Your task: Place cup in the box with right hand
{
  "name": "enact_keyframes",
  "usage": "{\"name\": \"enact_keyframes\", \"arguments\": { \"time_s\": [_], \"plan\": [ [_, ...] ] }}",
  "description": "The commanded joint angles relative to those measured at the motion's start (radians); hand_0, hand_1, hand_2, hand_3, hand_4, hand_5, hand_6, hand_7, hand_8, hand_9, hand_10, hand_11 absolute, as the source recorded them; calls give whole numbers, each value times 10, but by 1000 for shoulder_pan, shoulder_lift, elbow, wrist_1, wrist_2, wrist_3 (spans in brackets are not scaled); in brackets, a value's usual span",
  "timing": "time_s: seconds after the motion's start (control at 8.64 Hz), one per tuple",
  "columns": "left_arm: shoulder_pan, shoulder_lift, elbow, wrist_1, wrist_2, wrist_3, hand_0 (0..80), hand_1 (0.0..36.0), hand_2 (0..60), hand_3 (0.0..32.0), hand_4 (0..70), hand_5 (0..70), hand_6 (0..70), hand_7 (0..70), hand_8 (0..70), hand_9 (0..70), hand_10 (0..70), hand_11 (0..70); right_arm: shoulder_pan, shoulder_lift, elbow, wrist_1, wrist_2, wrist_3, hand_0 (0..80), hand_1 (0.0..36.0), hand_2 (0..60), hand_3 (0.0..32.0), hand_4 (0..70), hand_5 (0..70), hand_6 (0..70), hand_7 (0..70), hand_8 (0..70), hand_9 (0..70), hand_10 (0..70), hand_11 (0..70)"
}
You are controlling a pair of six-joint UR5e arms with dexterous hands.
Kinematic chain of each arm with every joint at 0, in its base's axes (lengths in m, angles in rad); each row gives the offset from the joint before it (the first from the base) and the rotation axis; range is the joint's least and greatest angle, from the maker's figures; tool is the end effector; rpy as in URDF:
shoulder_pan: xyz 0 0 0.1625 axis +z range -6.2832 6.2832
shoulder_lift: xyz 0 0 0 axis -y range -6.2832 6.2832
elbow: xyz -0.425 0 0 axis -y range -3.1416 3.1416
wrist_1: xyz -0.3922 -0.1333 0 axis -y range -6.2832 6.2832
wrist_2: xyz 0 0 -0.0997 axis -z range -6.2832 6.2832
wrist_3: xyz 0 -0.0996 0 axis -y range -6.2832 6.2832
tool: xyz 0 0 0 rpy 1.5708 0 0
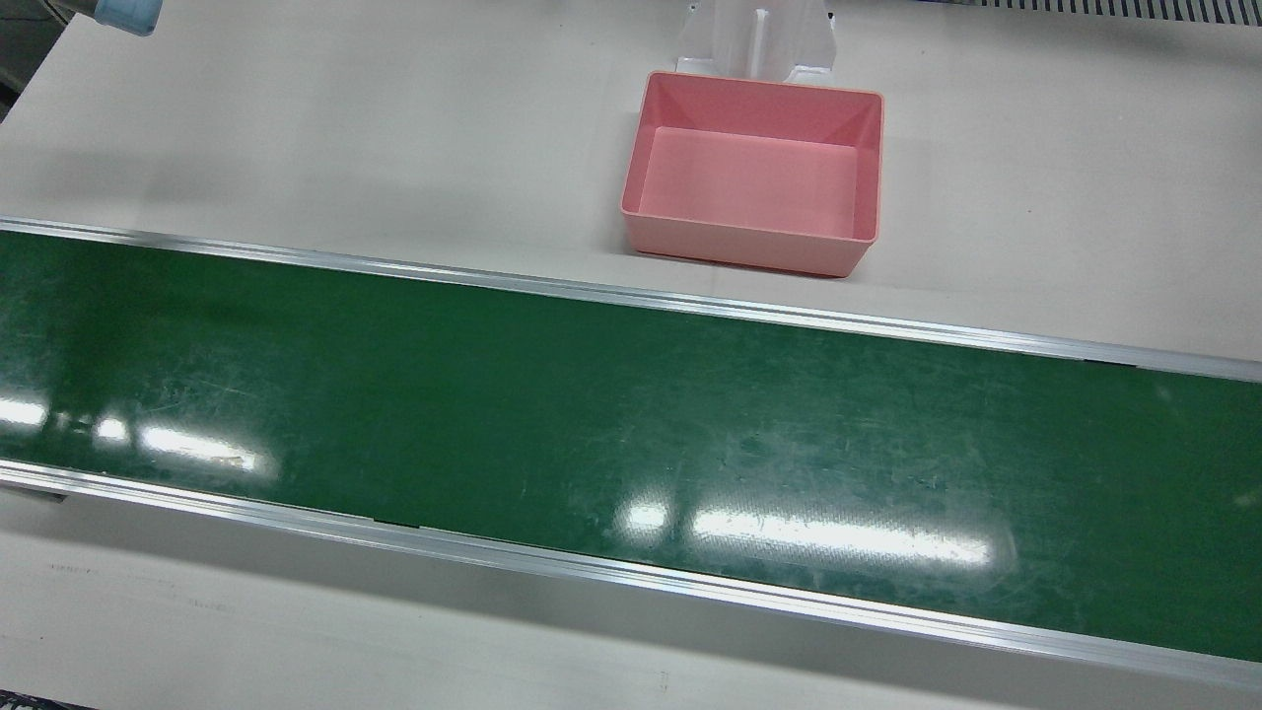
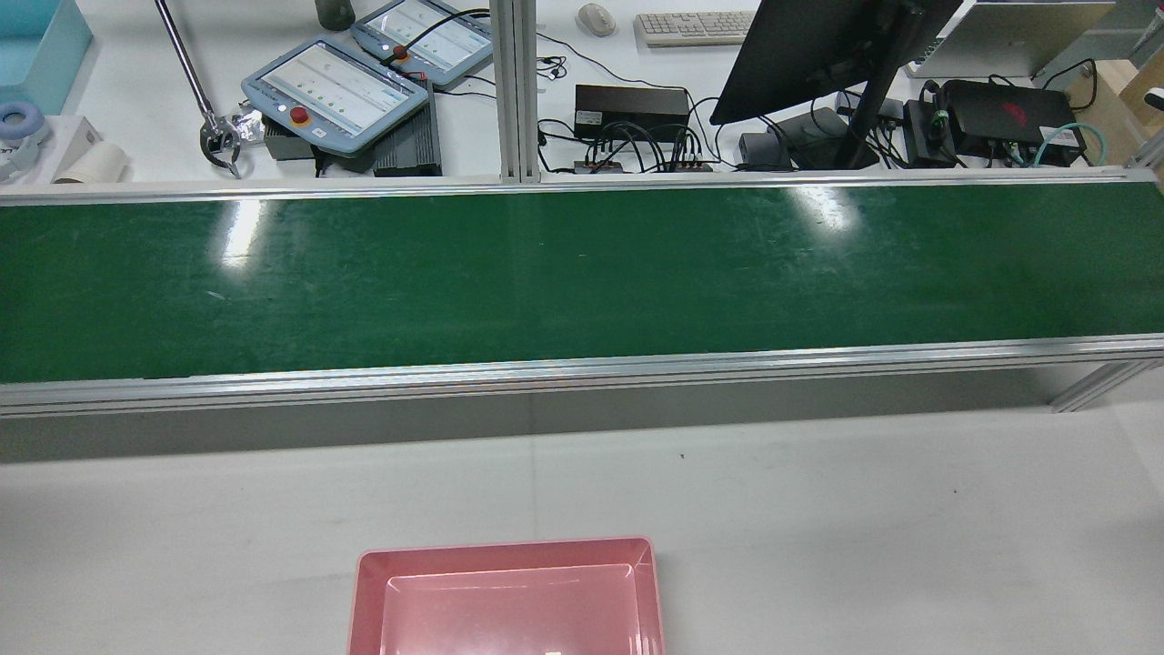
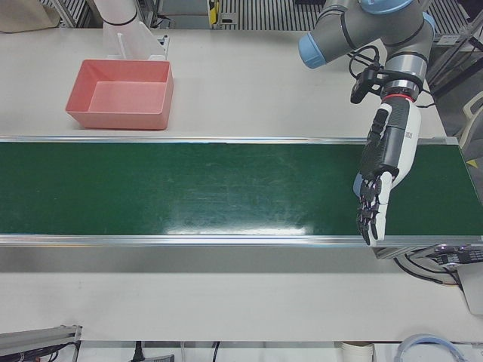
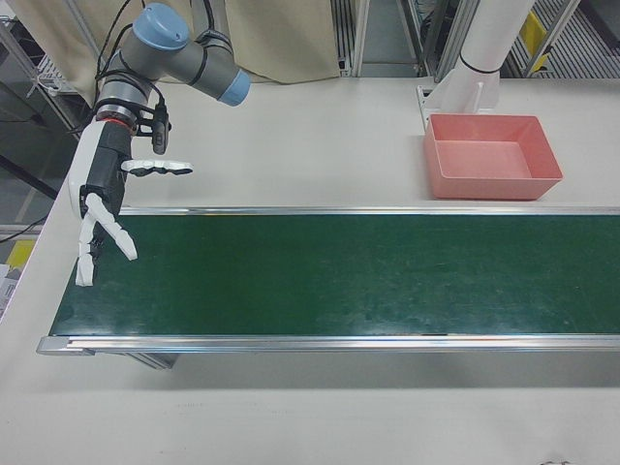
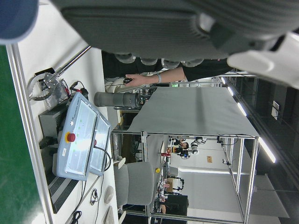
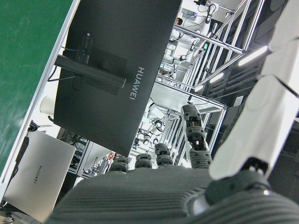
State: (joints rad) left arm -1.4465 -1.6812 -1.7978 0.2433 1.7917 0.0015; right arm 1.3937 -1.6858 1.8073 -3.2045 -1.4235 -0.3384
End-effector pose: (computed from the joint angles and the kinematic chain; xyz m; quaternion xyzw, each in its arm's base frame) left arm -0.0458 -0.5328 0.5452 -0.1192 0.7291 -0.6625 0.1234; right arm 0.0673 -0.4638 0.6309 0.1088 -0.7191 0.6753 0.1226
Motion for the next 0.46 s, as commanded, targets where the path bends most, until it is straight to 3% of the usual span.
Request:
{"name": "enact_keyframes", "arguments": {
  "time_s": [0.0, 0.12, 0.23, 0.35],
  "plan": [
    [0, 0, 0, 1, 0, 0, 0, 0, 0, 0, 0, 0, 0, 0, 0, 0, 0, 0, -36, 5, -32, 0, -12, -8, 464, 88, 56, 36, 72, 38, 26, 107, 9, 44, 23, 47],
    [0, 0, 1, -1, -2, 0, 0, 0, 0, 0, 0, 0, 0, 0, 0, 0, 0, 0, -38, 24, -73, 5, -12, -8, 427, 85, 122, 38, 61, 30, 26, 114, 10, 48, 23, 45],
    [0, 0, 0, -1, 0, 0, 0, 0, 0, 0, 0, 0, 0, 0, 0, 0, 0, 0, -35, 70, -107, 2, -12, -11, 393, 57, 95, 42, 75, 23, 24, 116, 10, 48, 20, 39],
    [0, 0, 0, -1, -2, 0, 0, 0, 0, 0, 0, 0, 0, 0, 0, 0, 0, 0, -38, 86, -111, -1, -9, -13, 298, 70, 197, 38, 47, 18, 25, 123, 9, 49, 19, 35]
  ]
}}
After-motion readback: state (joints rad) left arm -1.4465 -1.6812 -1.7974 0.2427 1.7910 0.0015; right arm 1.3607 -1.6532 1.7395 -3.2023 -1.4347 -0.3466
